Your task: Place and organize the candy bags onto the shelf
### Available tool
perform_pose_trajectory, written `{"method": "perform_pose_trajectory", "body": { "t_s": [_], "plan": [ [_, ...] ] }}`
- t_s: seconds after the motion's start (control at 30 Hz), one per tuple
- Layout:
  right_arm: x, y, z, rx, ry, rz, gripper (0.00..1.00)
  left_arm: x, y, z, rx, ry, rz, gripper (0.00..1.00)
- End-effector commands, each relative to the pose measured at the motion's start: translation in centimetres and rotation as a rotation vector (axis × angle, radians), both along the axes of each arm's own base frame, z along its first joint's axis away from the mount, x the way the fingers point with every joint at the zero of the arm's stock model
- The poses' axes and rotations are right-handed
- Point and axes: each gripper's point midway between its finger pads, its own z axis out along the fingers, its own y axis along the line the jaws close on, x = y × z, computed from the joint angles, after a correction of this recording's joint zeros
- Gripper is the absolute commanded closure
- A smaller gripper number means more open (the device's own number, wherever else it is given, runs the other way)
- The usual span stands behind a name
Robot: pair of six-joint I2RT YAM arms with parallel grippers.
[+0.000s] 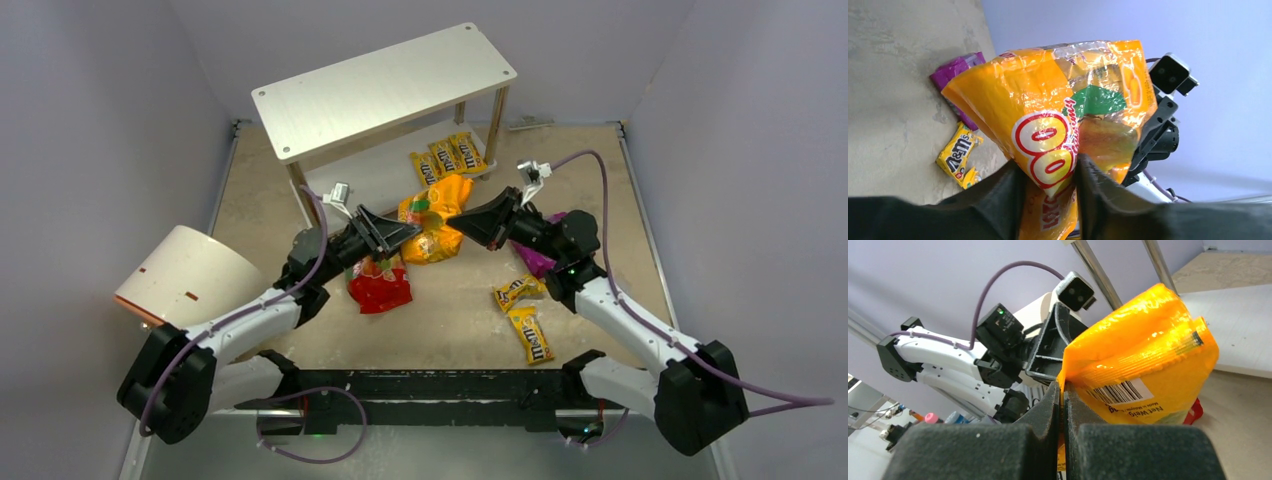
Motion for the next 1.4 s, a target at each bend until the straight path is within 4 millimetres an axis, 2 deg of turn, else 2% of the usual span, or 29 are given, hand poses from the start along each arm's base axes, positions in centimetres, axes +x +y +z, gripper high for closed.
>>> {"method": "perform_pose_trajectory", "body": {
  "t_s": [0.0,0.07,0.13,0.17,0.23,0.27,0.3,0.37,0.47,0.5,0.53,0.67,0.7,0.77,0.8,0.9,1.0,1.1,1.2,1.27,1.37],
  "plan": [
    [-0.8,-0.4,3.3,0.028,-0.137,-0.031,1.0,-0.7,0.1,3.5,-0.03,-0.172,0.0,0.7],
    [-0.7,-0.6,1.5,-0.045,-0.116,-0.045,1.0,-0.4,0.1,3.6,0.026,-0.224,0.012,0.8],
    [-0.6,-1.1,-0.6,-0.13,-0.08,-0.076,0.98,0.1,0.0,3.7,0.12,-0.296,0.017,0.97],
    [-0.3,-1.5,-1.7,-0.173,-0.066,-0.11,0.95,0.5,-0.1,3.7,0.185,-0.331,0.024,1.0],
    [0.2,-3.0,-3.6,-0.284,-0.079,-0.203,0.86,1.1,0.0,3.6,0.326,-0.442,0.021,1.0],
    [0.6,-4.0,-4.1,-0.336,-0.108,-0.26,0.78,1.5,0.2,3.6,0.396,-0.5,0.027,1.0],
    [0.8,-5.0,-4.7,-0.391,-0.137,-0.312,0.61,1.5,0.3,3.3,0.464,-0.55,0.014,1.0],
    [0.8,-6.7,-5.9,-0.492,-0.206,-0.372,0.37,1.6,0.7,3.8,0.57,-0.672,0.004,1.0],
    [1.0,-8.8,-5.8,-0.602,-0.403,-0.451,0.15,0.8,0.8,4.7,0.653,-0.863,-0.045,1.0],
    [0.8,-8.9,-5.6,-0.608,-0.467,-0.45,0.06,0.8,0.9,5.1,0.669,-0.88,-0.051,1.0],
    [0.4,-8.8,-5.2,-0.612,-0.574,-0.442,0.02,0.6,0.7,5.7,0.678,-0.904,-0.076,1.0],
    [-0.2,-9.1,-2.5,-0.56,-1.039,-0.548,0.01,-1.8,0.1,7.4,0.66,-0.959,-0.221,1.0],
    [-0.3,-8.9,-2.1,-0.583,-1.1,-0.534,0.01,-2.0,0.2,7.9,0.651,-0.953,-0.215,1.0],
    [0.0,-8.0,-2.5,-0.699,-1.228,-0.429,0.01,-2.4,0.5,8.3,0.632,-0.933,-0.197,1.0],
    [0.4,-7.7,-3.4,-0.761,-1.234,-0.371,0.01,-2.7,0.6,8.3,0.623,-0.926,-0.195,1.0],
    [1.7,-7.2,-2.6,-0.843,-1.311,-0.341,0.01,-3.5,0.9,8.5,0.594,-0.896,-0.199,1.0],
    [2.2,-7.2,-1.3,-0.875,-1.427,-0.394,0.01,-2.4,1.5,8.1,0.615,-0.642,-0.163,1.0],
    [1.6,-6.5,-1.0,-0.883,-1.519,-0.356,0.01,-2.4,0.5,8.4,0.506,-0.403,-0.194,1.0],
    [0.4,-5.3,-1.7,-0.843,-1.588,-0.252,0.01,-2.4,-0.5,8.6,0.389,-0.239,-0.227,1.0],
    [-0.1,-4.8,-2.0,-0.811,-1.594,-0.219,0.01,-1.8,-0.9,8.8,0.33,-0.169,-0.217,1.0],
    [0.3,-4.5,-3.4,-0.813,-1.555,-0.187,0.01,-1.5,-1.1,9.7,0.269,-0.121,-0.223,1.0]
  ]
}}
